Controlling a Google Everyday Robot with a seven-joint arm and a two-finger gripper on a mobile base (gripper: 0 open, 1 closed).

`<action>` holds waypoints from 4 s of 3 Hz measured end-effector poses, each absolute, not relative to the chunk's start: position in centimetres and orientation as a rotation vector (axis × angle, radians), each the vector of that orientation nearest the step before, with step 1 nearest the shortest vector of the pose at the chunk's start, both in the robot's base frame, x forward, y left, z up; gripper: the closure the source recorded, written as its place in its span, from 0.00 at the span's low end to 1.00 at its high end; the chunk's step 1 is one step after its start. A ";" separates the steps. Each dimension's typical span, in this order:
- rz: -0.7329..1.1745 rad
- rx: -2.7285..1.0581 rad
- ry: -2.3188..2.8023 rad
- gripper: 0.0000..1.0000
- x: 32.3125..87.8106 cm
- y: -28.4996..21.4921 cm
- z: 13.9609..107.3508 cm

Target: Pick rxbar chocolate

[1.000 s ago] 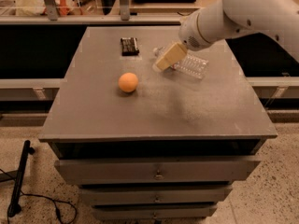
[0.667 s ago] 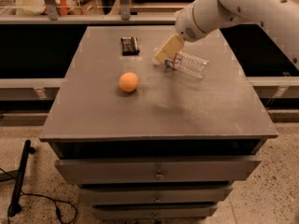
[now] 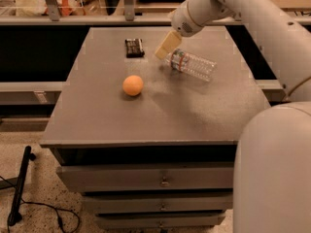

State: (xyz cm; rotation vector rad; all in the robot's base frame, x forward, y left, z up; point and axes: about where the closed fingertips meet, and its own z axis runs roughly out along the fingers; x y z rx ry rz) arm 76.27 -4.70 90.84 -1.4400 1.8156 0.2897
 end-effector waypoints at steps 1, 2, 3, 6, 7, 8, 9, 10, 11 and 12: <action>0.260 -1.428 1.848 0.00 78.2 -3.1 89.9; 0.200 -1.334 1.890 0.00 79.5 -2.8 89.0; 0.141 -1.230 1.920 0.00 80.2 -2.3 87.4; 0.343 -0.993 1.883 0.00 82.2 0.1 86.0; 0.405 -0.982 1.892 0.00 82.7 0.6 85.5; 0.446 -1.004 1.913 0.00 82.8 1.0 84.7; 0.474 -1.026 1.926 0.00 82.8 1.4 84.0; 0.496 -1.043 1.929 0.00 82.7 2.0 83.5; 0.501 -1.048 1.920 0.16 82.5 2.4 83.4; 0.502 -1.050 1.913 0.40 82.3 2.4 83.5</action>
Offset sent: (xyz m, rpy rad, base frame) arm 0.0430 0.0224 -0.0304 -0.0056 -0.0611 -0.2582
